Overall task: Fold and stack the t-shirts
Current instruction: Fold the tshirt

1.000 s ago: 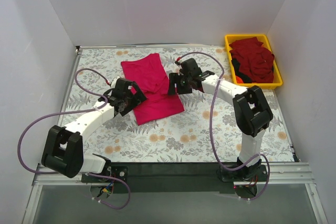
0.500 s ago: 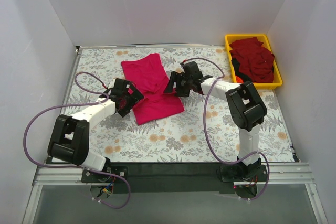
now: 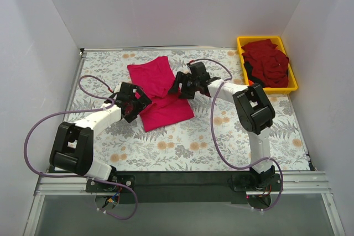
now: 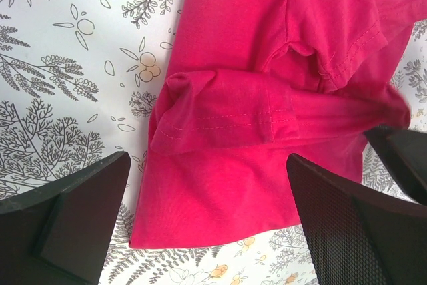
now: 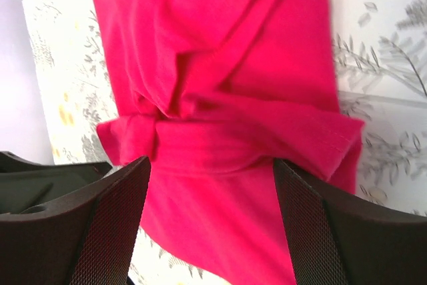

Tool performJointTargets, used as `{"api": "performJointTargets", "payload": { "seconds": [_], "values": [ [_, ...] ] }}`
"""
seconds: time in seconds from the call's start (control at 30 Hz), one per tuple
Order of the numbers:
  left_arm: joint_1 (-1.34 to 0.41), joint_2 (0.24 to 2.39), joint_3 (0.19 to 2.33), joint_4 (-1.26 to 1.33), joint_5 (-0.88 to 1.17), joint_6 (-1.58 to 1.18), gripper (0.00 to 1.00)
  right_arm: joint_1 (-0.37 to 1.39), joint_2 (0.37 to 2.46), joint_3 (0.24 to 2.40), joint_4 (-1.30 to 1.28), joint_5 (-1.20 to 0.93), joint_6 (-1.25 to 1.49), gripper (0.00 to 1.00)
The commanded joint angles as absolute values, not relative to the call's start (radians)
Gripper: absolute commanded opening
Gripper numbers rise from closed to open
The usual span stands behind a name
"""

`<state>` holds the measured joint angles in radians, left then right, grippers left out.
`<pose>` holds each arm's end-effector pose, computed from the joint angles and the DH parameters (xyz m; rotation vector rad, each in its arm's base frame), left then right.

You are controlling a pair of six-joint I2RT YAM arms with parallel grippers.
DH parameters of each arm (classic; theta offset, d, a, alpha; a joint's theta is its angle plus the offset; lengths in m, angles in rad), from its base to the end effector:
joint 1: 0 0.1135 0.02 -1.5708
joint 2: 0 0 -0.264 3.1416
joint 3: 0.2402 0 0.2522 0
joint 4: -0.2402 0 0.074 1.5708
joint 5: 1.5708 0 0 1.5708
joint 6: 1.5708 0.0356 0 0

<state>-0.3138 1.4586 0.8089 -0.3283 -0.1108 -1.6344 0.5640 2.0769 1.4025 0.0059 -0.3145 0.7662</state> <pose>0.2703 -0.0836 0.1847 -1.6661 2.0720 -0.5887 0.3841 0.2560 0.1715 0.0593 2.4241 1.0245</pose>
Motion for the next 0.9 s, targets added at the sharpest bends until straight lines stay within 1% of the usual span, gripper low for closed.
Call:
{"api": "performJointTargets", "payload": {
  "seconds": [0.0,0.23,0.37,0.53,0.73,0.87],
  "values": [
    [-0.310,1.404,0.830,-0.319,-0.112,-1.620,0.98,0.565,2.103,1.489,0.072,-0.342,0.784,0.68],
    [-0.308,1.391,0.810,-0.321,-0.098,-1.637,0.98,0.552,2.183,1.630,0.126,-0.357,0.738,0.68],
    [-0.308,1.404,0.813,-0.318,-0.095,-1.652,0.97,0.532,2.145,1.625,0.124,-0.379,0.681,0.68],
    [-0.299,1.440,0.831,-0.316,-0.104,-1.663,0.98,0.519,1.996,1.497,0.121,-0.379,0.597,0.69],
    [-0.291,1.488,0.864,-0.304,-0.117,-1.663,0.97,0.512,1.835,1.295,0.094,-0.364,0.497,0.70],
    [-0.290,1.531,0.894,-0.304,-0.117,-1.657,0.91,0.512,1.763,1.203,0.063,-0.356,0.450,0.69]
  ]
}}
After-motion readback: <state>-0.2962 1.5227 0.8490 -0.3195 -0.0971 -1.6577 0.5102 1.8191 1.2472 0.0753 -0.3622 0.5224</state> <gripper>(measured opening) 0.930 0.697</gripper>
